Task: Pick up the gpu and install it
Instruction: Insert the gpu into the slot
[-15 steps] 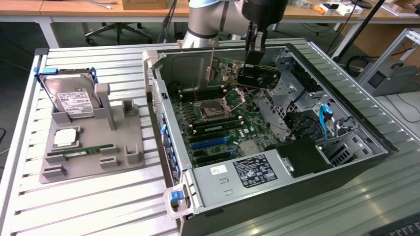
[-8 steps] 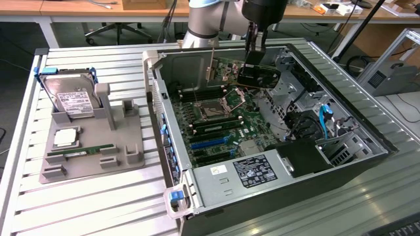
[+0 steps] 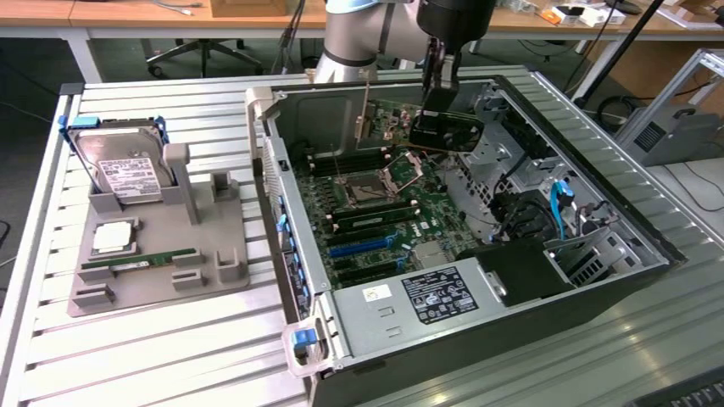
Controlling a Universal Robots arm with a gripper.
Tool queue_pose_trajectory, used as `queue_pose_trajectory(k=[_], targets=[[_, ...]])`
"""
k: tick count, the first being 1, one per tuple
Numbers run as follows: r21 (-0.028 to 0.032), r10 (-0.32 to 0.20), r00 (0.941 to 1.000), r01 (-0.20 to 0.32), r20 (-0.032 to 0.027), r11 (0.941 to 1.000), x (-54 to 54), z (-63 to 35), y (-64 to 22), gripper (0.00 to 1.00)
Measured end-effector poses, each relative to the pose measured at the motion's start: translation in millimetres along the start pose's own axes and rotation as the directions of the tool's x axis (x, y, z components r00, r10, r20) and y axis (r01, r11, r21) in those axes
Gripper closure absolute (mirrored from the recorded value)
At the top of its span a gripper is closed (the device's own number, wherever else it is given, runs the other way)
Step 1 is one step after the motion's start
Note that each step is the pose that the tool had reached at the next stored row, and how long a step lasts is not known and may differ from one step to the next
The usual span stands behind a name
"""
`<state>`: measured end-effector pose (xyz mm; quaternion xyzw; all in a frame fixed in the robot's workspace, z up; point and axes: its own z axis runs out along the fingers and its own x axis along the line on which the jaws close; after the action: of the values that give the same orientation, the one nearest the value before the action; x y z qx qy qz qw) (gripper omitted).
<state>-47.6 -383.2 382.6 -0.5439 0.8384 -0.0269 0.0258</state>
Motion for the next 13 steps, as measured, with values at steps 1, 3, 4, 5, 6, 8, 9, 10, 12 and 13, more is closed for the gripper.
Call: queue_pose_trajectory(k=[1, 3, 4, 5, 6, 8, 9, 10, 12, 13], targets=[[0.0, -0.003, 1.0, 0.003, 0.0002, 1.0, 0.0, 0.0, 0.0, 0.73], [-0.0001, -0.006, 1.0, 0.006, 0.0004, 1.0, 0.0, 0.0, 0.0, 0.73], [-0.0001, -0.008, 1.0, 0.008, 0.0005, 1.0, 0.0, 0.0, 0.0, 0.73], [-0.0001, -0.01, 0.9999, 0.01, 0.0007, 0.9999, 0.0, 0.0, 0.0, 0.73], [-0.0001, -0.012, 0.9999, 0.012, 0.0008, 0.9999, 0.0, 0.0, 0.0, 0.73], [-0.0002, -0.016, 0.9999, 0.016, 0.0011, 0.9999, 0.0, 0.0, 0.0, 0.73], [-0.0002, -0.018, 0.9998, 0.018, 0.0013, 0.9998, 0.0, 0.0, 0.0, 0.73], [-0.0002, -0.02, 0.9998, 0.02, 0.0015, 0.9998, 0.0, 0.0, 0.0, 0.73], [-0.0003, -0.024, 0.9997, 0.024, 0.0017, 0.9997, 0.0, 0.0, 0.0, 0.73], [-0.0003, -0.027, 0.9996, 0.027, 0.0019, 0.9996, 0.0, 0.0, 0.0, 0.73]])
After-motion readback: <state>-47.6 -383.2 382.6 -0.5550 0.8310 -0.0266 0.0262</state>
